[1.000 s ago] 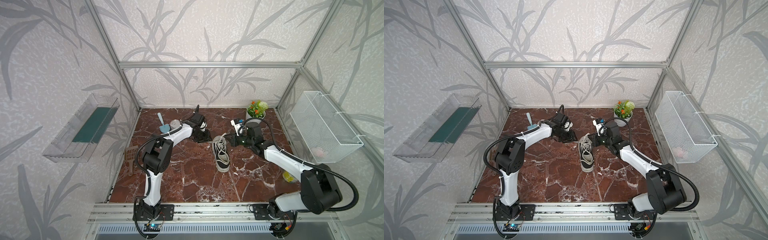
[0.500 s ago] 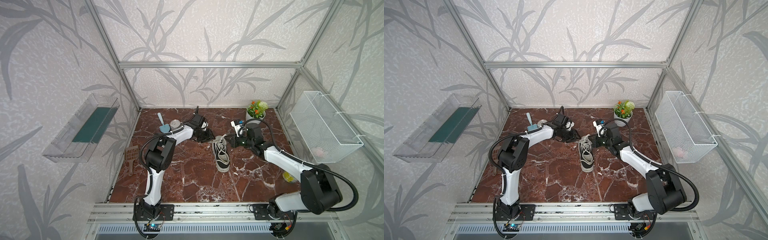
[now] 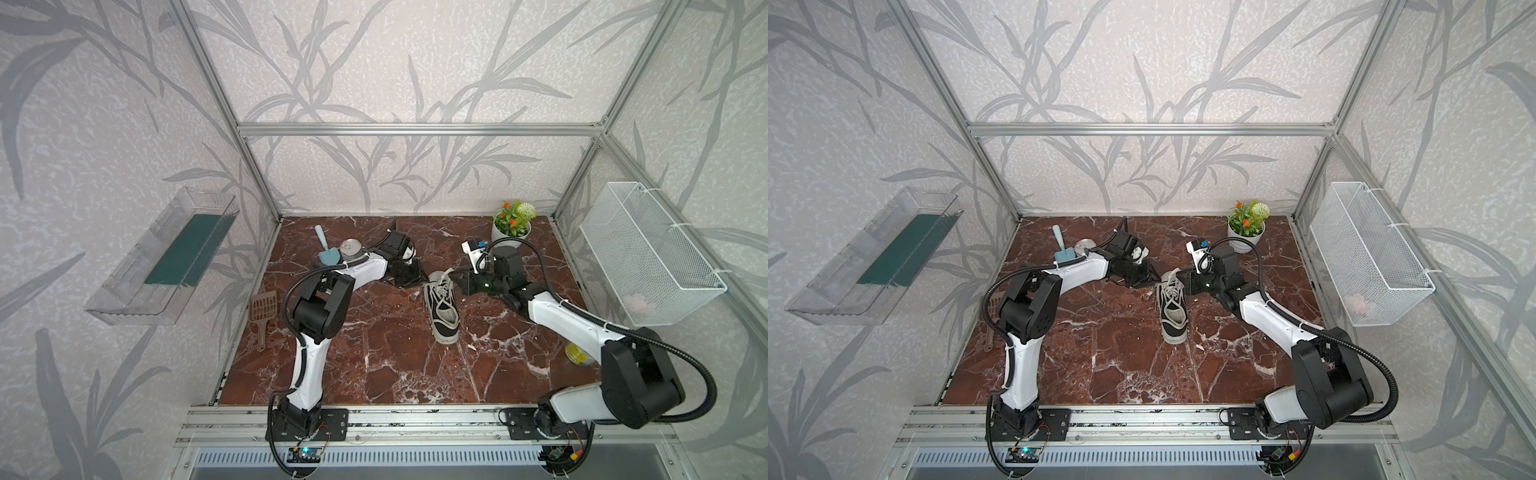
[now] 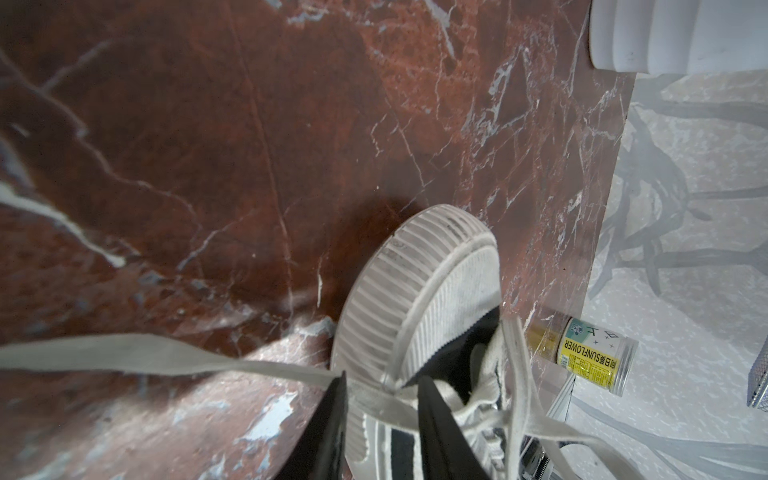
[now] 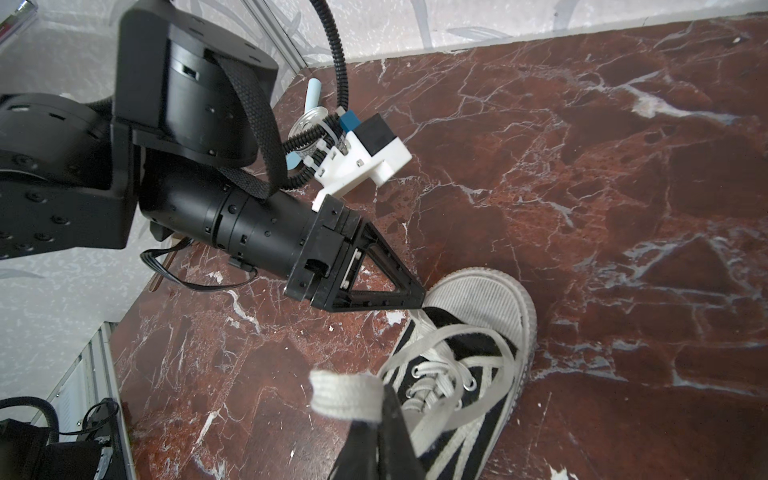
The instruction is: Tie the shoes
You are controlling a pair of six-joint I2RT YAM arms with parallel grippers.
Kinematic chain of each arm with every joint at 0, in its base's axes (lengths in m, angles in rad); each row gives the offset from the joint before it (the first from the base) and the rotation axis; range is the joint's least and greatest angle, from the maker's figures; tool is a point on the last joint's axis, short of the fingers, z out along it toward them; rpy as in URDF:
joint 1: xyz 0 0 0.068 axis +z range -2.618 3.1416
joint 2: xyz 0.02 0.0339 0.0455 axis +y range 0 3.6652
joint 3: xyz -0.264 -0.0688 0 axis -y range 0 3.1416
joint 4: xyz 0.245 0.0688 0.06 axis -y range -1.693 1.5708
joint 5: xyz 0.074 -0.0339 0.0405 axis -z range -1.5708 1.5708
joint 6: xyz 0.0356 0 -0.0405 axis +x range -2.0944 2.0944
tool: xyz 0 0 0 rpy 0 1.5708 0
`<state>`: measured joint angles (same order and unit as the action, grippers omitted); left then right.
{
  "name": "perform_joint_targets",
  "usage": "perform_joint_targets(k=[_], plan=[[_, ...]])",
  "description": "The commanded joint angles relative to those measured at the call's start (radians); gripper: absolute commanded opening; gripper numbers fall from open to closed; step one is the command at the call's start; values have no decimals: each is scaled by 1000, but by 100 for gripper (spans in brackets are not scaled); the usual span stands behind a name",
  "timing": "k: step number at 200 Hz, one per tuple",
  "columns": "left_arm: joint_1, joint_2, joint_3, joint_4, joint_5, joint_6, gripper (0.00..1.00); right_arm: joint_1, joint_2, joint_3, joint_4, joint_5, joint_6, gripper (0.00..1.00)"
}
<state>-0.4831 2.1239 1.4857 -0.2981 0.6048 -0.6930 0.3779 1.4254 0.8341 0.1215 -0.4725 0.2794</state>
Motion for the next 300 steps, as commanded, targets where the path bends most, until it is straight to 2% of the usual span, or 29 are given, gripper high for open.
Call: perform_joint_targets(k=[1,70,96,138,165,209,249,300], plan=[[-1,21,5,5,19,-10,28,2,-19,0,4,-16,0,0],[-7,20,-11,34,25,-23,11,3,-16,0,3,-14,-1,0],[-7,7,-21,42,21,-25,0,2,-23,-4,0,-12,0,0],[-6,-33,-19,19,1,-12,0,1,-63,-20,-26,20,3,0],[-3,-91,-8,-59,-57,33,0,-6,-142,-65,-42,73,23,0],[-3,-183,19,-215,-145,112,0,-14,-333,-172,-96,223,49,0],[-2,-257,-17,-300,-161,134,0,-19,-487,-202,-265,490,122,0],[0,-329,-86,-321,-186,137,0,-19,-515,-173,-413,687,148,0]])
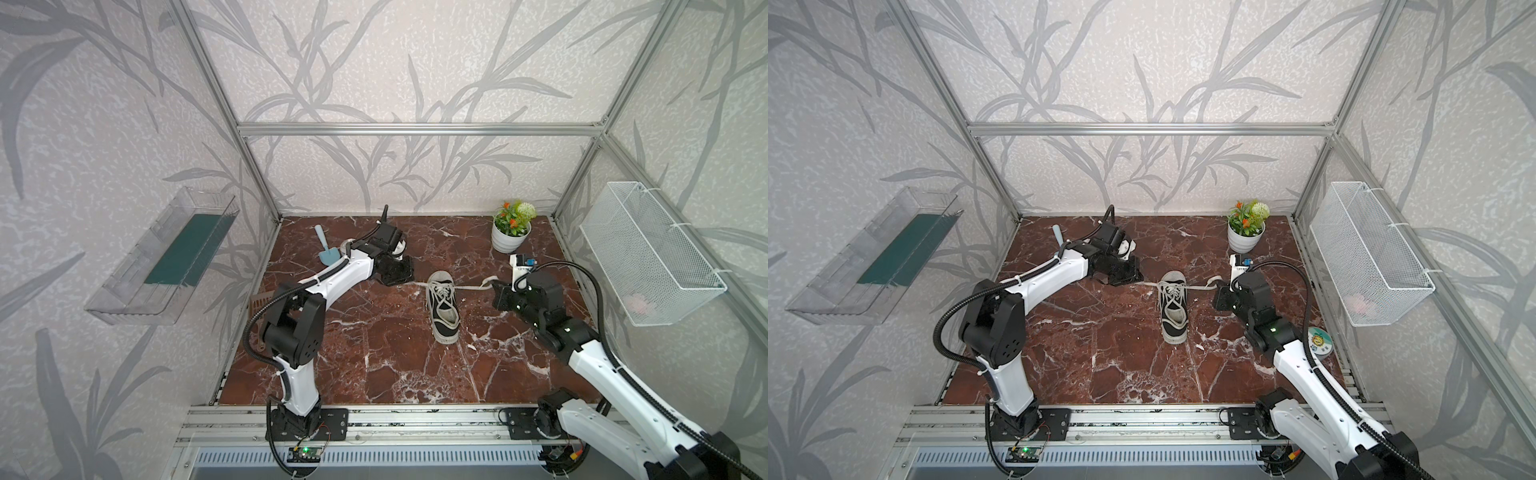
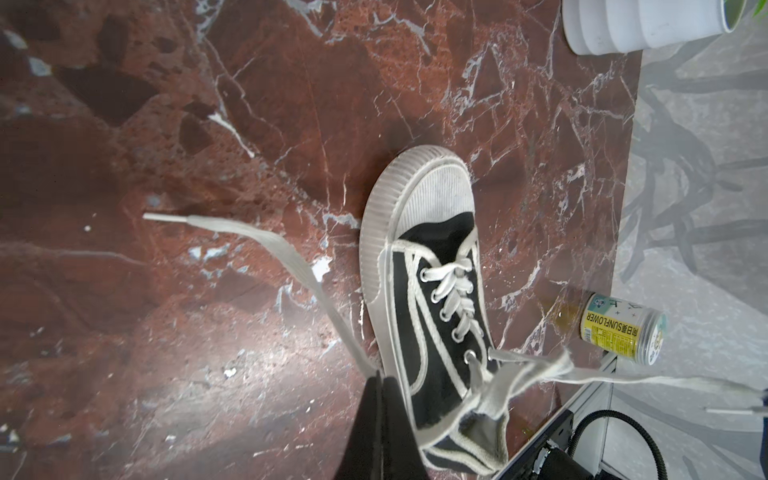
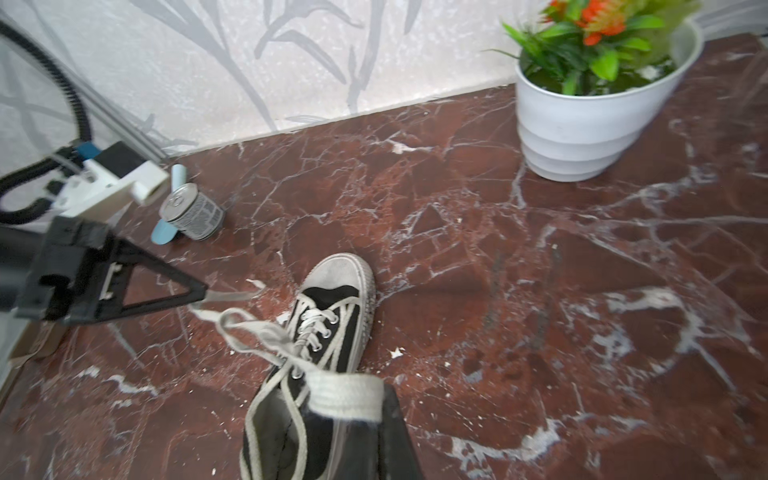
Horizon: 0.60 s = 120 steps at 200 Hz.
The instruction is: Tie the shoes
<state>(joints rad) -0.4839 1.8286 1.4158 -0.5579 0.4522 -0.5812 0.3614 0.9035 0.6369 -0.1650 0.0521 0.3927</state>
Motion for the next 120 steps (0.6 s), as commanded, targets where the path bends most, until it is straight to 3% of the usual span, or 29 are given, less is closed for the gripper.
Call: perform_joint_targets(k=[1,69,120], plan=[[1,-34,-16,-64,-34,27,0,-3,8,25,-128,168,36,0],[19,-51,-26,-143,-127,82,0,-3,83,78,-243,463,69,0],[50,-85,-49,-188,-196,120,0,-4,125,77,-293,611,121,0]])
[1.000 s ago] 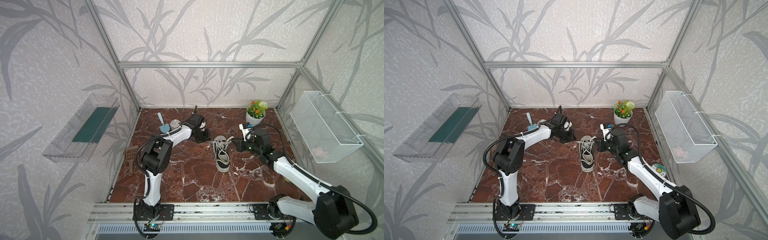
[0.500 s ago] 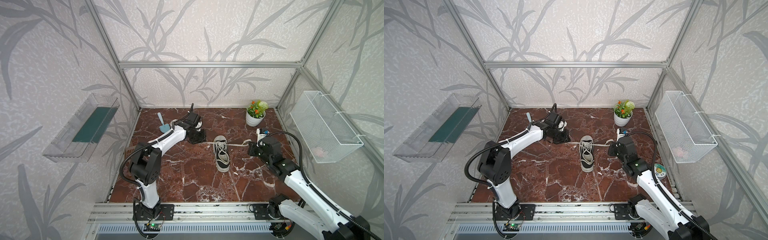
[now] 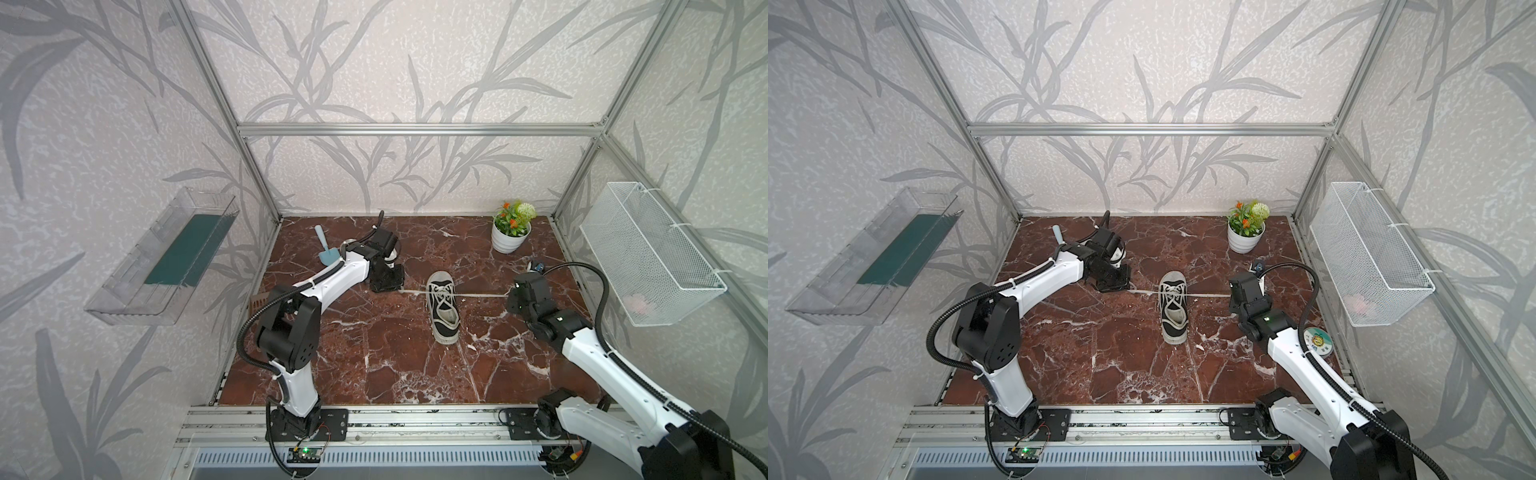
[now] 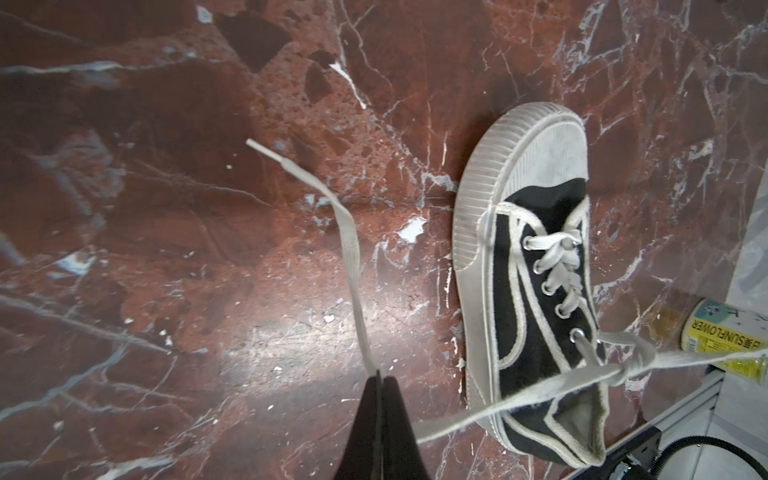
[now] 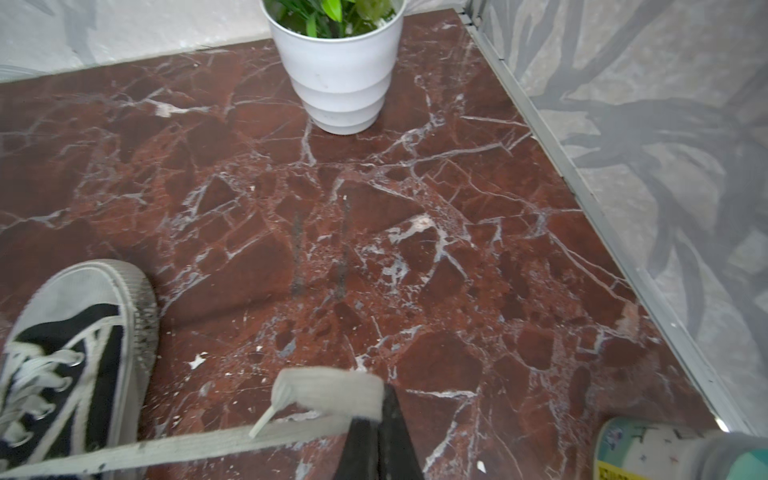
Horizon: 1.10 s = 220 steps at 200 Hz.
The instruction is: Tie the shoes
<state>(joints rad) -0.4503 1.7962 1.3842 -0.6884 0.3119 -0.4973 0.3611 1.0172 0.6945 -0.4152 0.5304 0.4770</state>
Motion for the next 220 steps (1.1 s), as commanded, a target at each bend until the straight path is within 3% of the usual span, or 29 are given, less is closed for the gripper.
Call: perform_joint_targets(k=[1,36,118,220], plan=[[16,-53,-17,-57,-56,37,0,-4,12,18,-41,136,38,0],[32,-50,-24,-73,-68,54,0,-10,43,15,-53,248,70,0],[65,-41,-32,-89,-96,82,0,-70,100,-3,-135,321,234,0],[93,-13,-65,-76,-103,95,0,-140,102,-17,-212,306,328,0]])
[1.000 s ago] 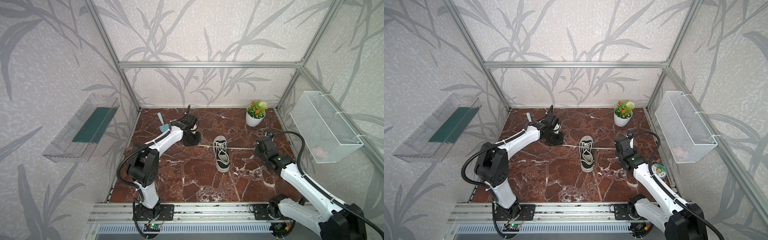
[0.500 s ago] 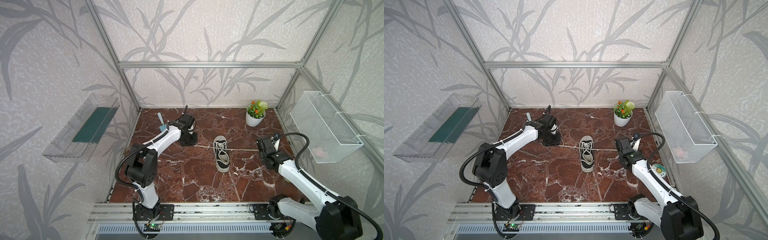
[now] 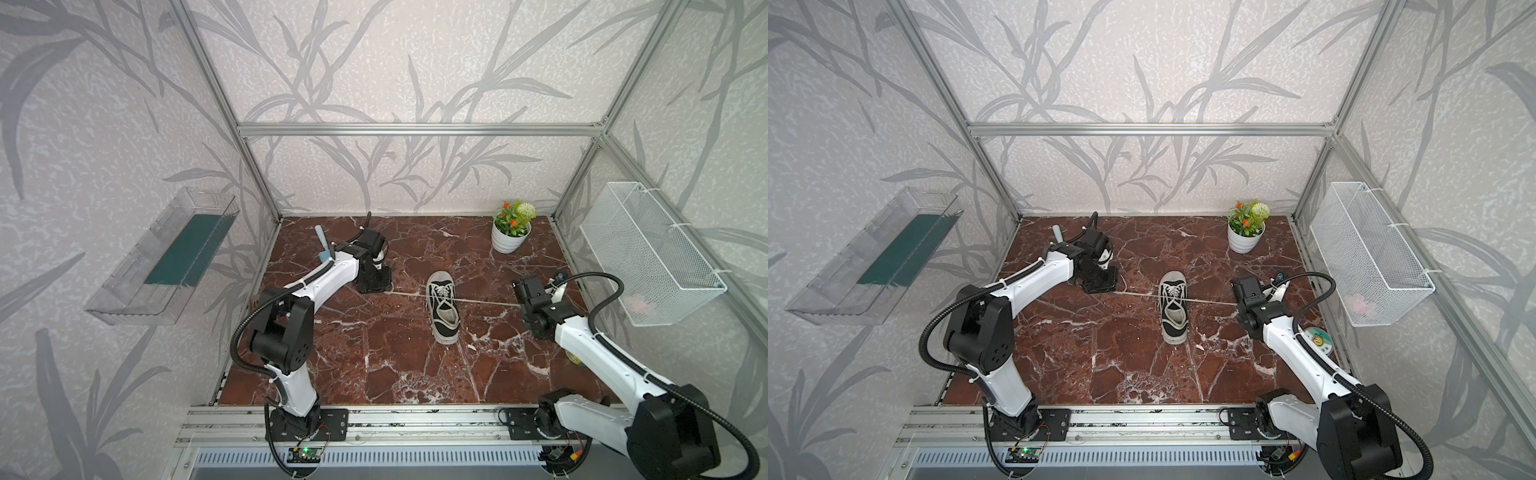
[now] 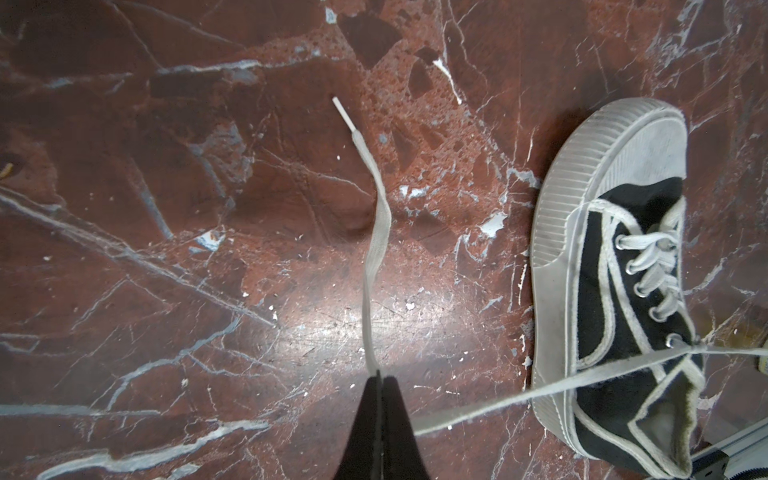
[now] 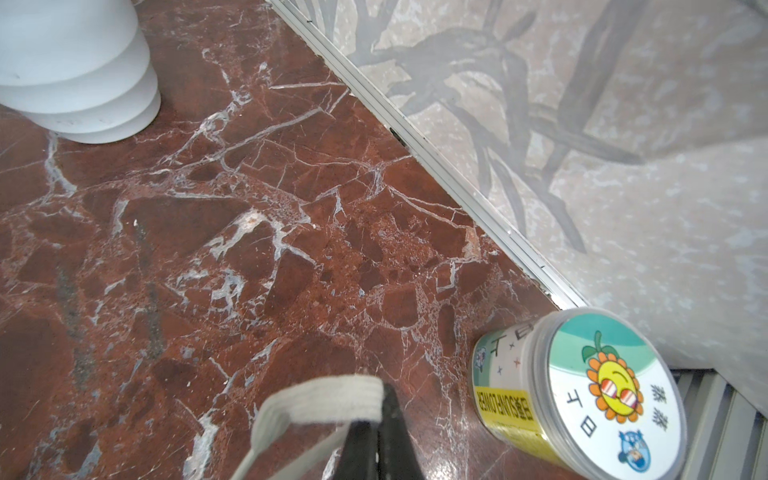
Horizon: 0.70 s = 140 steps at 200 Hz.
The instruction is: Tie the shoes
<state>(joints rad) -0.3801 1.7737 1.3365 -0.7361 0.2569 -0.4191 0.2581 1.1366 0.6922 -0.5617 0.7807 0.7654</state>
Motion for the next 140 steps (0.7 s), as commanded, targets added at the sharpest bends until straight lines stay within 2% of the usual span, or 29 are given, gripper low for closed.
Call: perform_joint_targets(k=[1,61,96,140], plan=[[23,9,-17,-29,-48,18,0,-38,-19,-16,-66,55,40,0],[36,28,-6,-18,-32,15,0,-60,-45,-36,-37,15,3,0],[16,10,-36,7,24,-16,0,-56,-75,-48,99,-193,-177,0],[-40,-63,-101,21,29,-64,0,9,-70,-9,180,-316,-317,0]])
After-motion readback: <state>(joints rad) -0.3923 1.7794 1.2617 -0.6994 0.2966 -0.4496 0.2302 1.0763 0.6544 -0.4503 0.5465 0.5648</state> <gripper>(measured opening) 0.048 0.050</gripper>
